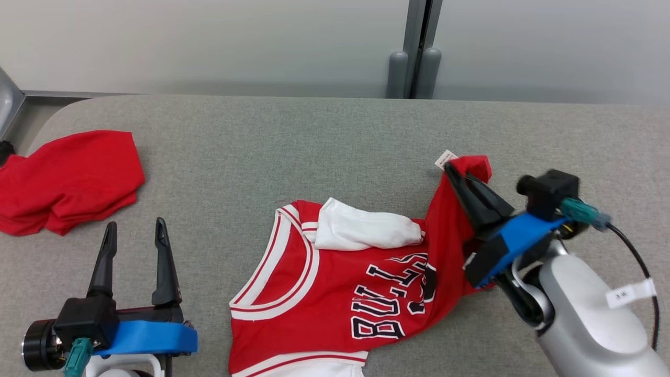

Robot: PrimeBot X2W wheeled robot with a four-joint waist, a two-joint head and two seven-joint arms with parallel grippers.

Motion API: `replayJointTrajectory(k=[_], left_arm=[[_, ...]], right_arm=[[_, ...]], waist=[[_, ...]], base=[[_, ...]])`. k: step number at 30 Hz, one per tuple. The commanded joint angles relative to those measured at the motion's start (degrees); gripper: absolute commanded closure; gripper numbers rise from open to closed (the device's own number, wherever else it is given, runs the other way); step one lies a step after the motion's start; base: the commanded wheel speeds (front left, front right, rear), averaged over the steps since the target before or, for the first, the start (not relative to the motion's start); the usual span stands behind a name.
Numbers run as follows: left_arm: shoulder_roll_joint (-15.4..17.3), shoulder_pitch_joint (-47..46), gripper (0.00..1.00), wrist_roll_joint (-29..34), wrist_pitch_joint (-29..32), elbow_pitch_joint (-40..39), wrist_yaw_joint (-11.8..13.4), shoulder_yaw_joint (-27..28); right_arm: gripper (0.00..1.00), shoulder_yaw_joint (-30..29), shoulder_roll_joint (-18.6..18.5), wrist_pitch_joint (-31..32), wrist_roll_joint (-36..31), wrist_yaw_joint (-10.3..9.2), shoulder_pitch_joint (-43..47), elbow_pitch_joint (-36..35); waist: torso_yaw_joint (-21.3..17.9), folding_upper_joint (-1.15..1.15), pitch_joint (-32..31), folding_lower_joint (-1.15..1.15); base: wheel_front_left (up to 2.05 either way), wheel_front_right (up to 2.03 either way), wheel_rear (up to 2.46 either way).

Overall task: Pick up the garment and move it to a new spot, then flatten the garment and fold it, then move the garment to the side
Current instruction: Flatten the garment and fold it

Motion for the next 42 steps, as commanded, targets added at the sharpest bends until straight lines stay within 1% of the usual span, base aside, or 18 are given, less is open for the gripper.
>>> replayJointTrajectory(k=[1, 4, 5, 6, 9, 10, 11, 12, 16, 17, 18, 19, 22, 26, 31, 36, 39, 42], left_arm=[[-0.1, -1.2, 0.00, 0.3, -0.3, -0.1, -0.2, -0.2], [-0.7, -1.9, 0.00, 0.4, -0.3, 0.1, -0.3, -0.5], [-0.9, -2.5, 0.00, 0.5, -0.3, 0.4, -0.6, -0.6], [-1.1, -2.8, 0.00, 0.5, -0.3, 0.5, -0.7, -0.5], [-1.6, -3.7, 0.00, 0.9, -0.3, 0.9, -1.0, -0.7], [-1.7, -3.9, 0.00, 1.0, -0.3, 1.0, -1.2, -0.7], [-1.9, -4.0, 0.00, 1.0, -0.3, 1.2, -1.3, -0.7], [-2.0, -4.1, 0.00, 1.1, -0.3, 1.4, -1.4, -0.7], [-2.3, -4.1, 0.00, 1.3, -0.3, 1.7, -1.4, -0.2], [-2.3, -3.3, 0.00, 1.4, -0.3, 1.9, -1.5, 0.1], [-2.3, -3.3, 0.00, 1.4, -0.3, 1.9, -1.5, 0.1], [-2.3, -3.0, 0.00, 1.4, -0.3, 2.0, -1.4, 0.3], [-2.3, -2.2, 0.00, 1.6, -0.3, 1.8, -1.2, 1.0], [-2.1, -1.0, 0.00, 1.5, -0.3, 1.4, -1.2, 1.6], [-2.0, -0.2, 0.00, 1.7, -0.3, 1.0, -1.4, 1.9], [-2.0, 0.0, 0.00, 1.8, -0.3, 0.7, -1.6, 2.1], [-1.9, 0.4, 0.00, 1.9, -0.3, 0.6, -1.5, 2.2], [-2.0, 0.2, 0.00, 2.0, -0.3, 0.7, -1.7, 1.8]], right_arm=[[1.00, 1.6, 1.4, 0.7, 0.1, 0.03, -3.3, 1.6], [1.00, 4.4, 4.2, 0.9, 0.7, 0.02, -8.6, 6.5], [1.00, 6.4, 6.1, -0.4, 0.5, 0.02, -12.2, 10.7], [1.00, 7.4, 7.2, -0.8, 1.0, 0.02, -13.6, 13.4], [1.00, 10.1, 9.5, -2.9, 2.0, 0.02, -17.5, 20.9], [0.72, 11.1, 9.9, -3.3, 2.3, 0.02, -18.3, 23.5], [0.03, 12.1, 10.2, -3.9, 2.6, 0.02, -19.1, 25.7], [0.00, 12.8, 10.6, -4.8, 3.1, 0.02, -20.1, 27.4], [0.00, 14.4, 11.0, -7.5, 5.0, 0.03, -21.3, 30.4], [0.00, 14.8, 9.5, -8.8, 5.8, 0.02, -21.6, 31.1], [0.00, 14.8, 9.5, -8.8, 5.8, 0.02, -21.6, 31.1], [0.00, 14.7, 8.6, -9.3, 6.4, 0.02, -21.4, 31.0], [0.00, 13.6, 5.1, -9.9, 7.3, 0.02, -19.7, 29.3], [0.00, 10.3, -0.8, -10.0, 6.1, 0.02, -15.1, 22.7], [0.00, 7.4, -6.9, -10.0, 4.2, 0.02, -4.6, 14.3], [0.00, 6.3, -9.7, -9.5, 4.3, 0.02, 5.2, 8.7], [0.00, 6.2, -10.0, -8.2, 3.4, 0.02, 8.4, 5.5], [0.00, 6.6, -9.8, -6.5, 2.1, 0.02, 9.6, 3.6]], waist=[[0.6, 0.00, 0.7, 0.00], [1.4, 0.00, 1.7, 0.00], [1.8, 0.00, 2.3, 0.00], [2.0, 0.00, 2.6, 0.00], [2.7, 0.00, 3.3, 0.00], [2.9, 0.00, 3.4, 0.00], [3.1, 0.00, 3.5, 0.00], [3.2, 0.00, 3.5, 0.00], [2.9, 0.00, 3.2, 0.00], [2.6, 0.00, 2.6, 0.00], [2.6, 0.00, 2.6, 0.00], [2.4, 0.00, 2.2, 0.00], [1.5, 0.00, 1.4, 0.00], [0.2, 0.00, 0.6, 0.00], [-0.8, 0.00, 0.0, 0.00], [-1.3, 0.00, -0.3, 0.00], [-1.7, 0.00, -0.3, 0.00], [-1.4, 0.00, -0.4, 0.00]], base=[[0.00, 0.00, 0.00], [0.00, 0.00, 0.00], [0.00, 0.00, 0.00], [0.00, 0.00, 0.00], [0.00, 0.00, 0.00], [0.00, 0.00, 0.00], [0.00, 0.00, 0.00], [0.00, 0.00, 0.00], [0.00, 0.00, 0.00], [0.00, 0.00, 0.00], [0.00, 0.00, 0.00], [0.00, 0.00, 0.00], [0.00, 0.00, 0.00], [0.00, 0.00, 0.00], [0.00, 0.00, 0.00], [0.00, 0.00, 0.00], [0.00, 0.00, 0.00], [0.00, 0.00, 0.00]])
